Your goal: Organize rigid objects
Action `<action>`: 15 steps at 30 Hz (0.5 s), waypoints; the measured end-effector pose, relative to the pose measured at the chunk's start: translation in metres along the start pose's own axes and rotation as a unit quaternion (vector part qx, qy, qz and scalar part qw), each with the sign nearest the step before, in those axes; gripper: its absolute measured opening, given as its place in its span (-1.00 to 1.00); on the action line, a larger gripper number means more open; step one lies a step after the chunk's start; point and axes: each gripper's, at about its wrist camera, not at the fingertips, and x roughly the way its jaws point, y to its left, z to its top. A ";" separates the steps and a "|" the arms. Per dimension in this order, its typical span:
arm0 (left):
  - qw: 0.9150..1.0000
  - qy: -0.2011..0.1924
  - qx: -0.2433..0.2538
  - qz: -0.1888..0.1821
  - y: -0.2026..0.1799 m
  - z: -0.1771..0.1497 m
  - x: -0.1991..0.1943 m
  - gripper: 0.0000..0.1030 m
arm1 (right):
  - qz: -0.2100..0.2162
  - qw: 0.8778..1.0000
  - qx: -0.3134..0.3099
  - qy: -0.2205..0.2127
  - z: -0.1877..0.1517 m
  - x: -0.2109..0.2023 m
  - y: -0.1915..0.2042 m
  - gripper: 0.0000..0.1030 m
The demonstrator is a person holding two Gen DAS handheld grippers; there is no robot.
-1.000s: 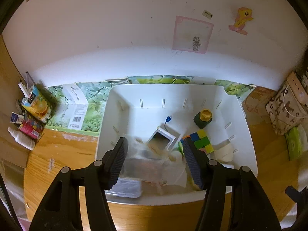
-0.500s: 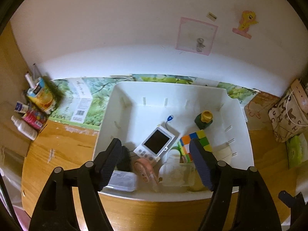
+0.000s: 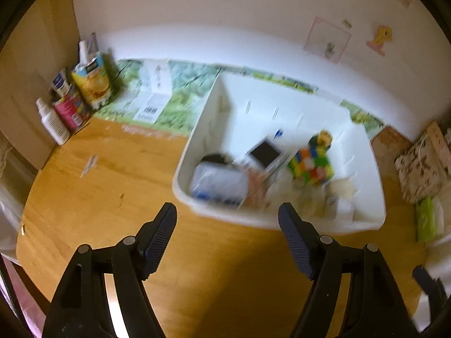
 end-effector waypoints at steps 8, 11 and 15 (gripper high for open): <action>0.999 0.037 0.009 -0.036 0.044 -0.051 -0.014 0.51 | -0.025 0.999 0.020 0.010 -0.030 -0.005 0.050 0.99; 0.997 0.055 0.037 -0.042 0.047 -0.065 -0.021 0.51 | -0.033 0.999 0.018 0.016 -0.041 -0.008 0.069 0.98; 0.997 0.039 0.052 -0.049 0.049 -0.077 -0.044 0.51 | -0.038 0.999 0.019 0.021 -0.058 -0.020 0.087 0.98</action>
